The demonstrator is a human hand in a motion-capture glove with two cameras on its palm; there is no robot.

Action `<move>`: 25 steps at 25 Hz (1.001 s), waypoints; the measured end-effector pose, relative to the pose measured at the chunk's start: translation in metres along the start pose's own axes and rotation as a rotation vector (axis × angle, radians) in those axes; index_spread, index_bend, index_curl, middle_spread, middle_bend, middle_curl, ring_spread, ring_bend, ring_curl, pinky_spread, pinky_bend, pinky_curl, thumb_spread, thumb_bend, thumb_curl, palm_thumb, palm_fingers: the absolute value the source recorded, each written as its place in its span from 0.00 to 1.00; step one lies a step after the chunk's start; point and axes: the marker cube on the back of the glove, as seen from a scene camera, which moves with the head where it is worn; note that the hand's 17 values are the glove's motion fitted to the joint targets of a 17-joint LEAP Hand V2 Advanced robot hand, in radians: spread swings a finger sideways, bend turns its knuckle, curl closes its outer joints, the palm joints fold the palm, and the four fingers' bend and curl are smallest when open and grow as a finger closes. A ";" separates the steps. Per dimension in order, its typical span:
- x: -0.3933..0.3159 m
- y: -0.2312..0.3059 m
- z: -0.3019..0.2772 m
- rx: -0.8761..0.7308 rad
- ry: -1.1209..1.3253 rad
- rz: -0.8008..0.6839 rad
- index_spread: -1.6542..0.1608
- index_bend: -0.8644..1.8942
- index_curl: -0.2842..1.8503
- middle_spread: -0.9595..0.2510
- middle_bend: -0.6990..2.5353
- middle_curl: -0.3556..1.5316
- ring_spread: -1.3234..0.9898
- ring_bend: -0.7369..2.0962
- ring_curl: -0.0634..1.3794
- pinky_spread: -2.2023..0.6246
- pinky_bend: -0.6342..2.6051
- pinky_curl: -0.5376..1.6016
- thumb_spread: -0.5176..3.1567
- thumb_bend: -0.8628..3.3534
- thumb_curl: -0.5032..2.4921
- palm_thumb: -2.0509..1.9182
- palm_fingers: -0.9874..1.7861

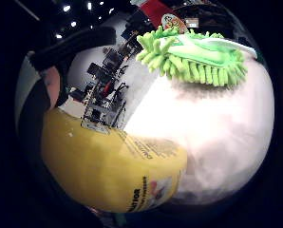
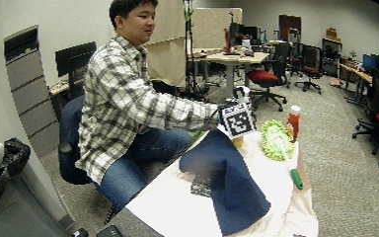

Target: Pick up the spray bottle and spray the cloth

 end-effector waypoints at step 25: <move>-0.049 0.061 -0.072 -0.150 0.245 0.032 0.70 0.35 0.26 0.75 0.27 0.40 0.58 0.38 0.31 0.84 0.31 0.44 0.33 0.19 0.40 0.75 0.35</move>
